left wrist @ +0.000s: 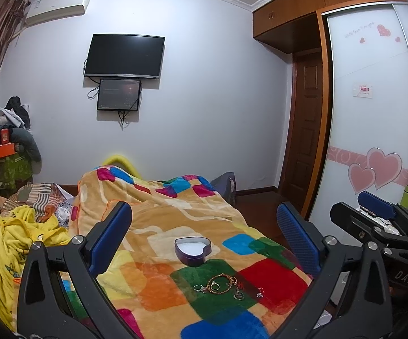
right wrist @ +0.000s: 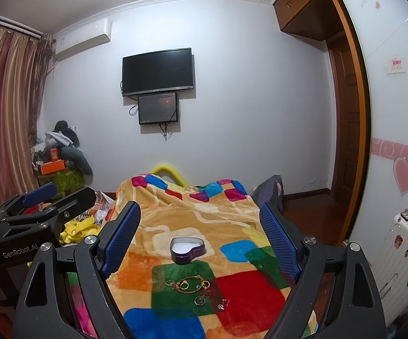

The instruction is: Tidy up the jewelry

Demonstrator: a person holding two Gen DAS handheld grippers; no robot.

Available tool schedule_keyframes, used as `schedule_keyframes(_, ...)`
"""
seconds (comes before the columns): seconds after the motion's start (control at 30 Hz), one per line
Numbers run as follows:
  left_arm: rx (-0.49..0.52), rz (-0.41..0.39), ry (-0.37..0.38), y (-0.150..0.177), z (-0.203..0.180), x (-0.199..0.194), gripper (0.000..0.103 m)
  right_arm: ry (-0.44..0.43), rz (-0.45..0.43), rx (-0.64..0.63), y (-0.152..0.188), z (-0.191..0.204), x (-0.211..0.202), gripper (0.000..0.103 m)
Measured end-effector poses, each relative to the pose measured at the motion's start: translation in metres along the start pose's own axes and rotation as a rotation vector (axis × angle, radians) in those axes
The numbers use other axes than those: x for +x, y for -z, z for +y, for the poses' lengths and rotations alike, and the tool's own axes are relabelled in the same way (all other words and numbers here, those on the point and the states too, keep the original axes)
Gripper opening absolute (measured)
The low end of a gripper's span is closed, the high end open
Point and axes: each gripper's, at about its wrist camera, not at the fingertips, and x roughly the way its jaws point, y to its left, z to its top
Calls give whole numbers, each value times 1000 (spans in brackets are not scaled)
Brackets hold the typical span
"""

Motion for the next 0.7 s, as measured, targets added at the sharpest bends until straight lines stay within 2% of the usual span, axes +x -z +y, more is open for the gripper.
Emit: schedule_keyframes(0.7,11,-1,-1,-5,-6,-2,103,-1,4,2,0,0,0,84)
